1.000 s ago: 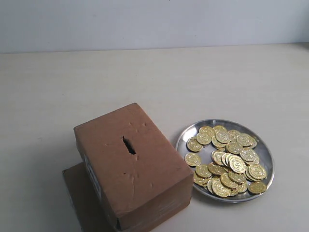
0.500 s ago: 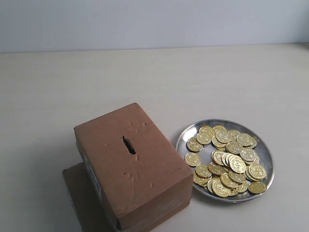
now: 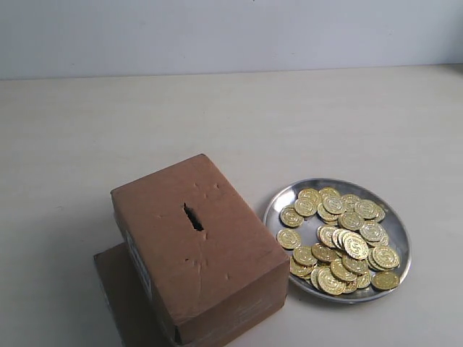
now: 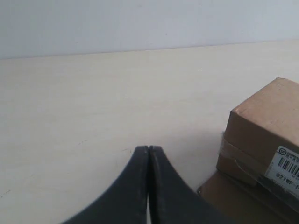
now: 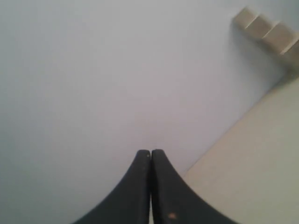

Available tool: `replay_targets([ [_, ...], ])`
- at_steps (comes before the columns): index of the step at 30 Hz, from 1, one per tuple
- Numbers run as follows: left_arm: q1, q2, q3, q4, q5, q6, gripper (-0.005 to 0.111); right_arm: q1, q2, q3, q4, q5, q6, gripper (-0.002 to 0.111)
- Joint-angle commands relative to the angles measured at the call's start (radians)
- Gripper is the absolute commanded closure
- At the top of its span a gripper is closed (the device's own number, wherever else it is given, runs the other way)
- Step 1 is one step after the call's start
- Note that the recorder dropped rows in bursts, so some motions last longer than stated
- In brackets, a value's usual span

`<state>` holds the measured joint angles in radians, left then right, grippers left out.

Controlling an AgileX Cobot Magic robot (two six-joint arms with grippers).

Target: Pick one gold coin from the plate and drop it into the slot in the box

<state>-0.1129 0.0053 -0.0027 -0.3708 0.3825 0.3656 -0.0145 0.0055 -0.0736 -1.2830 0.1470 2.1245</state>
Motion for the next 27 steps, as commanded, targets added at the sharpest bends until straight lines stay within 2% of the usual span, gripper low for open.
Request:
replay_targets([
  [1,0.001,-0.005,0.003,-0.008,-0.013,-0.001,0.107,-0.005,-0.006,0.052,0.078,-0.157,0.006,0.108],
  [5,0.001,-0.005,0.003,-0.008,-0.013,-0.001,0.107,-0.005,-0.006,0.074,0.087,-0.092,0.006,0.108],
  [7,0.001,-0.005,0.003,-0.008,-0.013,-0.001,0.107,-0.005,-0.006,0.074,0.083,-0.085,-0.064,0.108],
  [9,0.001,-0.005,0.003,-0.008,-0.013,-0.003,0.107,-0.005,-0.006,0.074,0.114,-0.096,-0.287,0.108],
  [10,0.001,-0.005,0.003,-0.008,-0.013,-0.003,0.107,-0.002,-0.006,0.074,0.195,-0.094,-0.479,0.108],
  [15,0.001,-0.005,0.003,-0.008,-0.013,-0.003,0.107,-0.002,-0.006,0.074,0.597,-0.093,-1.152,0.108],
  [18,0.001,-0.005,0.003,-0.008,-0.013,-0.003,0.107,-0.002,-0.006,0.074,0.775,0.059,-1.444,0.108],
  [20,0.001,-0.005,0.003,-0.008,-0.013,-0.003,0.107,-0.002,-0.006,0.074,0.811,0.148,-1.536,0.108],
  [27,0.001,-0.005,0.003,-0.008,-0.013,-0.001,0.107,-0.002,-0.006,0.074,0.726,0.145,-1.552,0.108],
])
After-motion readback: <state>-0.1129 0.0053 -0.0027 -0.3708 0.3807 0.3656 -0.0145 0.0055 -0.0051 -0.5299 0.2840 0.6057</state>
